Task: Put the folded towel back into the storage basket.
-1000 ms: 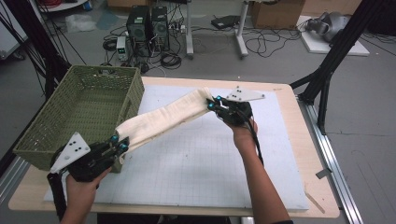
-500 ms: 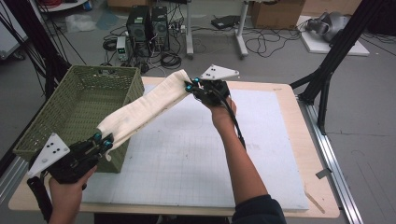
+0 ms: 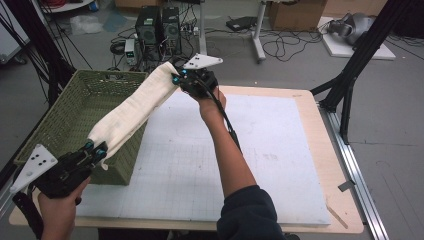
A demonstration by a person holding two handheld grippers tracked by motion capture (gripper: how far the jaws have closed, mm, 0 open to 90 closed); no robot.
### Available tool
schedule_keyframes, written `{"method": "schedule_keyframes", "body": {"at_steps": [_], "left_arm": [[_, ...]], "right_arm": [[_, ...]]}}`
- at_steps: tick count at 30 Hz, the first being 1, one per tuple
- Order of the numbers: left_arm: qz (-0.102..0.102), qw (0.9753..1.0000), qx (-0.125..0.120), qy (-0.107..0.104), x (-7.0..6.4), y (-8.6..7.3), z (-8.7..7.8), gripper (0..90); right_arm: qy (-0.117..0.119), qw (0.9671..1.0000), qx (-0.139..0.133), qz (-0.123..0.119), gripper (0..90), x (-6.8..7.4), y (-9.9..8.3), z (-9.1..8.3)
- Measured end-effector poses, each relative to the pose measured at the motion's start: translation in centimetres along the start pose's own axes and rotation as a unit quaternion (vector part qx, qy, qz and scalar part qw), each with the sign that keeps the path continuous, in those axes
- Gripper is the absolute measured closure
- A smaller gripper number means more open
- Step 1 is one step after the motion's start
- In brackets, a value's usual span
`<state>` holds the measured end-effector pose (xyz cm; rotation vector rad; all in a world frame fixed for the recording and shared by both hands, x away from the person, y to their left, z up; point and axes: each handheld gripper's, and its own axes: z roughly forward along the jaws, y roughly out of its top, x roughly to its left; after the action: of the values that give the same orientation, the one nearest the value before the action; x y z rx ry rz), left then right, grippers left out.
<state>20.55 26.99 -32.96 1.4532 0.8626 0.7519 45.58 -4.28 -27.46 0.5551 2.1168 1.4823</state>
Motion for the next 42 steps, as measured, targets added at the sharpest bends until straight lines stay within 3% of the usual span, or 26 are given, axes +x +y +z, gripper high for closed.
{"method": "schedule_keyframes", "body": {"at_steps": [15, 30, 42], "left_arm": [[0.011, 0.9992, 0.001, 0.039, 1.0, 0.0, -1.1, 81.9], [-0.005, 0.997, -0.006, 0.076, 2.6, -0.2, -2.4, 81.8], [-0.018, 0.996, 0.0, 0.088, 3.5, -0.6, -2.5, 81.4]], "right_arm": [[0.015, 0.9998, 0.002, -0.009, 82.7, 1.7, 2.6, 5.6], [0.032, 0.9993, 0.006, -0.019, 82.7, 3.8, 4.3, 10.8], [0.04, 0.9987, 0.026, -0.018, 82.7, 5.0, 5.4, 14.2]]}}
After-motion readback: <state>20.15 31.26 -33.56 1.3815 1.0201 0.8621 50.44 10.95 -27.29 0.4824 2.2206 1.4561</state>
